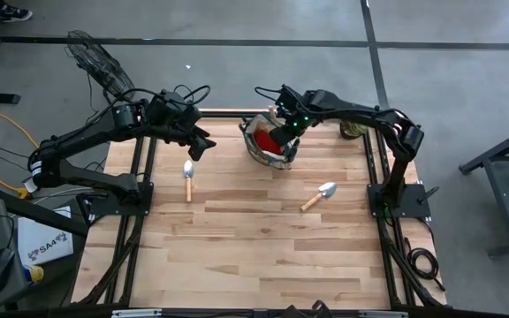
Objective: Pick & Place Garden tools in Gardening bag
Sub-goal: Move the gardening bag to the top center of the table
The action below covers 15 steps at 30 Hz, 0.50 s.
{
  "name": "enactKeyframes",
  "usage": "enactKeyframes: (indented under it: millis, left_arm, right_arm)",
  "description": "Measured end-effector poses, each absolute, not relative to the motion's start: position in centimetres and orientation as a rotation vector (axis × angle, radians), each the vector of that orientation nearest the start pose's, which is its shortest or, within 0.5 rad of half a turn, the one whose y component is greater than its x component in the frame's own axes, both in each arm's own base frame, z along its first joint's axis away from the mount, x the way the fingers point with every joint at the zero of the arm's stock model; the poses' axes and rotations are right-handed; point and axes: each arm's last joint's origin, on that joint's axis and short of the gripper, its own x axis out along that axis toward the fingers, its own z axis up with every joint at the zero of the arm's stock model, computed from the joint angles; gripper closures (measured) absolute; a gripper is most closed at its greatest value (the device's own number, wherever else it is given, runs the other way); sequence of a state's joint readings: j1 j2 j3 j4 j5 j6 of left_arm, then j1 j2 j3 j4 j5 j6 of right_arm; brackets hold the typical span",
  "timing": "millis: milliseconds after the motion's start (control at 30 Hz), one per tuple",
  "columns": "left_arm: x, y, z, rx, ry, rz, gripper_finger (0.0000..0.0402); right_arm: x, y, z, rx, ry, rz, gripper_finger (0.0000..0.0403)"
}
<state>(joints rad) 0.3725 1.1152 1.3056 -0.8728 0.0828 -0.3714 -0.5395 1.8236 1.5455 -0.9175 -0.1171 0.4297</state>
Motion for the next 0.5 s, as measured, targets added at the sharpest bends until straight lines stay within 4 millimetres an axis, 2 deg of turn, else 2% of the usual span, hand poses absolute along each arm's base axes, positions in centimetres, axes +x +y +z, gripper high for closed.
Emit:
enactKeyframes:
  millis: [267, 367, 500]
  left_arm:
    - [19.44, 7.31, 38.45, -0.514, 0.617, 0.394, 0.0179]
    - [19.38, 7.29, 38.38, -0.515, 0.627, 0.395, 0.0179]
    - [19.33, 7.27, 38.32, -0.517, 0.635, 0.396, 0.0179]
  right_arm:
    - [32.24, -18.87, 26.0, 0.788, 1.05, -0.615, 0.0379]
    - [32.22, -18.85, 26.08, 0.79, 1.047, -0.611, 0.0357]
    - [31.96, -18.96, 26.46, 0.79, 1.035, -0.612, 0.0305]
